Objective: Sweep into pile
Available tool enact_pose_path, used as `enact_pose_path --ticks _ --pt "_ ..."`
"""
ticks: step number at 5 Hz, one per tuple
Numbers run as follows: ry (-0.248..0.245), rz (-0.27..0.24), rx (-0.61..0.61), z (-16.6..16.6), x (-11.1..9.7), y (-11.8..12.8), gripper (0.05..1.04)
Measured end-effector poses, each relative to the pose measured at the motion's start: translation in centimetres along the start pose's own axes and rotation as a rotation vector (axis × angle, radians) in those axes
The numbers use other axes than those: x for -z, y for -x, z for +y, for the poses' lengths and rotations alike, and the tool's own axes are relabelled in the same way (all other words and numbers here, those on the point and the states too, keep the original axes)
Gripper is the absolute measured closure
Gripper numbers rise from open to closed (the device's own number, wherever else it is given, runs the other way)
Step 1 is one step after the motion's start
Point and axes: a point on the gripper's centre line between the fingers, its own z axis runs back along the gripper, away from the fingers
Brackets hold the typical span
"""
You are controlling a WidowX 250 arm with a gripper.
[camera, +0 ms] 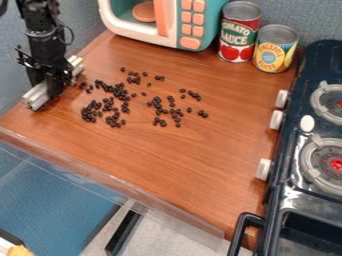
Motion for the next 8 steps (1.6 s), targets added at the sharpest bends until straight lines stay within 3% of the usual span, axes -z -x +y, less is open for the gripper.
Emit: enact_pose_path --ticks 2,5,7,8 --pt "-0.003 0.003 0.044 -2.9 0.2 0.5 0.694" --pt "0.071 -0.015 0.076 -7.5 -0.6 1.0 0.694" --pt "0.067 -0.06 0.037 -9.5 -0.9 0.9 0.694" --pt "0.089 -0.068 0.011 -10.6 -1.1 1.0 0.694"
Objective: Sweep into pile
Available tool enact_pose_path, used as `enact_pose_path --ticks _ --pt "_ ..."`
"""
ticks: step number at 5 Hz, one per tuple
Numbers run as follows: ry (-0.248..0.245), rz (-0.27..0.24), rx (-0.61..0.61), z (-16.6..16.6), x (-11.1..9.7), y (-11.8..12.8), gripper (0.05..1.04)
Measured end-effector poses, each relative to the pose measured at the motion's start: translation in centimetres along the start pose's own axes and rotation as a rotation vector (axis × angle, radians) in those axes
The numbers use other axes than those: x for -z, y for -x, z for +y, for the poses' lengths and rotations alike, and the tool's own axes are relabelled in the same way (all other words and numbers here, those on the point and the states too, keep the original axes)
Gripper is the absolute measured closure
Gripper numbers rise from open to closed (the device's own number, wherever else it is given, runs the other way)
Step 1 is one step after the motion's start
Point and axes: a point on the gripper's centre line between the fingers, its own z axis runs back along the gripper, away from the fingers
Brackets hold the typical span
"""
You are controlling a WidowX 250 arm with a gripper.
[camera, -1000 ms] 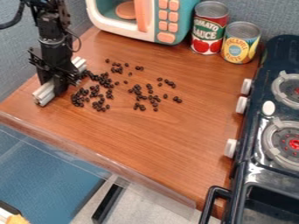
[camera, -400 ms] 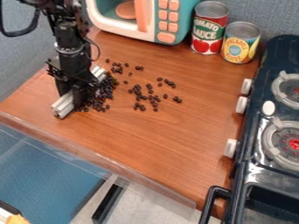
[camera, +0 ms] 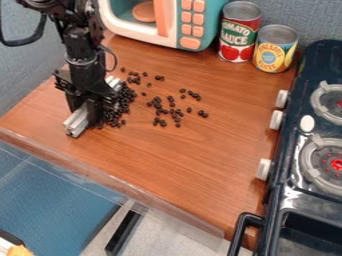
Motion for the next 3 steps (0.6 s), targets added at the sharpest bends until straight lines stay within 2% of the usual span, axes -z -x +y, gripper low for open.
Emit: enact_pose_path --ticks 1,3 --pt "0.02 0.005 0.018 -2.5 -0.2 0.3 0.694" --pt "0.069 0.006 0.028 -5.4 -0.5 1.1 0.694"
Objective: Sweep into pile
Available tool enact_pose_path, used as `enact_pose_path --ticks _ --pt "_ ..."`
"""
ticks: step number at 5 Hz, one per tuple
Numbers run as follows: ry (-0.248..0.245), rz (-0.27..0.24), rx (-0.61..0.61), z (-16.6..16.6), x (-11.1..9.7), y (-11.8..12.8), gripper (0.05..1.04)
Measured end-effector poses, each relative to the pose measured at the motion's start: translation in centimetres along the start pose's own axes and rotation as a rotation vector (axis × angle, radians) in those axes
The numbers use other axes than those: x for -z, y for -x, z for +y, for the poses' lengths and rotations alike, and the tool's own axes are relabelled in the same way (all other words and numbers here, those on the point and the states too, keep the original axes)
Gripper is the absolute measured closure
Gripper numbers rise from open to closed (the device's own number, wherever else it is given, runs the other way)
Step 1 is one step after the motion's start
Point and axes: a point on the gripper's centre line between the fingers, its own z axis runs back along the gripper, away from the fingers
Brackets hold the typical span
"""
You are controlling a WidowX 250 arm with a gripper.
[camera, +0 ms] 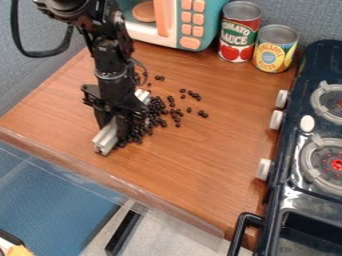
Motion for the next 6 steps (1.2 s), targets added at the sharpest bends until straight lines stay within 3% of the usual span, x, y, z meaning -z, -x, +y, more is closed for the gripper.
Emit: enact_pose_path --ticks 3,6 --pt "0.059 0.02 -0.044 -3.1 0.0 0.1 0.694" --pt "0.156 0.043 -0.142 -5.3 0.0 -0.6 0.694"
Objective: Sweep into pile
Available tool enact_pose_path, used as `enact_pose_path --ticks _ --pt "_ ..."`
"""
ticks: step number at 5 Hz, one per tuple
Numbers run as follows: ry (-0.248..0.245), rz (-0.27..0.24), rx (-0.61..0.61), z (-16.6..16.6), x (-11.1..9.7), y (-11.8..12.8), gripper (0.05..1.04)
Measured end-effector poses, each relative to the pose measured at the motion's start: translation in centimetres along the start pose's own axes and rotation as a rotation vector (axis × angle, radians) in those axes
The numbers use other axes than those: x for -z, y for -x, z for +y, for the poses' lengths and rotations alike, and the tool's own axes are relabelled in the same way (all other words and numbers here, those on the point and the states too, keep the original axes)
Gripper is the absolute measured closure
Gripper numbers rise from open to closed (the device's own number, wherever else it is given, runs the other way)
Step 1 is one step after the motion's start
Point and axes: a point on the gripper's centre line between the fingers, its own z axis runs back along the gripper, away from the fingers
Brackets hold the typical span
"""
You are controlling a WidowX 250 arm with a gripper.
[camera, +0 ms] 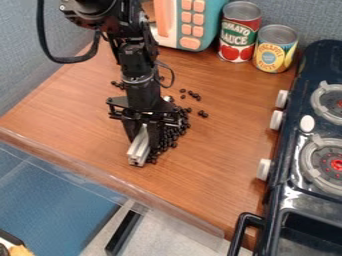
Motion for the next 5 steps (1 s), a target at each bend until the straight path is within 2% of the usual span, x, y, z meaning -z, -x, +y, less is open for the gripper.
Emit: enact_pose_path --ticks 2,3,4,5 --pt "0.021 0.021 -0.007 -1.5 0.1 0.3 0.694" --pt "0.007 -0.018 -0.003 -1.3 -2.0 0.3 0.694" --pt "0.003 -0.055 -0.031 0.6 -5.1 0.5 0.694" --pt "-0.039 -0.106 -0.048 3.2 -8.3 -0.4 0.694"
